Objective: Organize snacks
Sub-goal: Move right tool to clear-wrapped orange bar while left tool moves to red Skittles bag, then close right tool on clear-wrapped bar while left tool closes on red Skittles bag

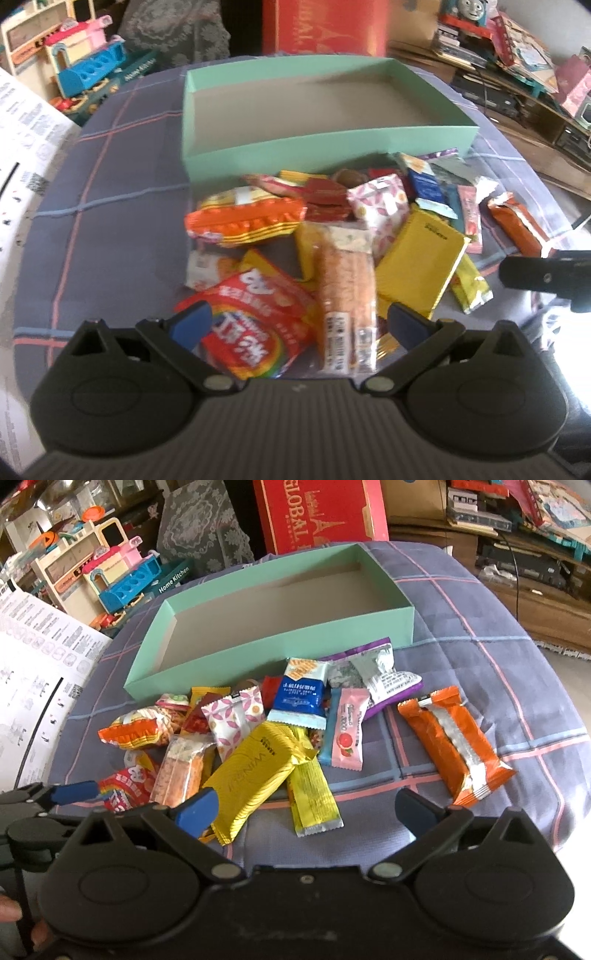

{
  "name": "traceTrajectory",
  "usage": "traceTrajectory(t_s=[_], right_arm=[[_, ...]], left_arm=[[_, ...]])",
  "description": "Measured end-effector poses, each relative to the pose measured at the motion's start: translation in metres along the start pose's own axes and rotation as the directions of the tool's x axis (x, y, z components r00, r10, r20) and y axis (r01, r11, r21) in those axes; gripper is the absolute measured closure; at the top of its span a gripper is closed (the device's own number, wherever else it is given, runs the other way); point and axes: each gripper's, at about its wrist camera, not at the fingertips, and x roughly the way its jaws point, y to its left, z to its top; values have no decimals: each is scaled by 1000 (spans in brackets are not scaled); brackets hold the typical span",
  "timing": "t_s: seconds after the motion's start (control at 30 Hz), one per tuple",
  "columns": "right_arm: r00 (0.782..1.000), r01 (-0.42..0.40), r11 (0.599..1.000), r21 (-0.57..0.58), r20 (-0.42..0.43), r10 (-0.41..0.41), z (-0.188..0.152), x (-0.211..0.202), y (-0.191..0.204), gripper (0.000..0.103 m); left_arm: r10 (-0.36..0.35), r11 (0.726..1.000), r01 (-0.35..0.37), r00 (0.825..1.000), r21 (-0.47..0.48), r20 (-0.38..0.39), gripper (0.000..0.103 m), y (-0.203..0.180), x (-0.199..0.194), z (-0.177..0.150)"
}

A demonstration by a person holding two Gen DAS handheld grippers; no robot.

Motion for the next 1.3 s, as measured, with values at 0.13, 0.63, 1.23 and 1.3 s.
traceTrajectory(t_s=[0.13,0.63,1.23,1.3], right_arm=[[999,-26,999,25,-20,26,-1,6,-4,0],[974,-209,977,-36,-100,204,18,31,45,12],[956,-242,957,-163,-210,206,16,79,104,62],[961,-229,957,-176,-196,194,17,76,103,62]], left_arm=[[-10,1000,11,1000,13,-6,0,-5,4,3],[56,979,-56,998,-195,-3,3,63,9,-5],[33,971,-42,999,-237,-42,7,85,24,-18],[39,973,-48,998,-228,-43,7,83,24,-17]])
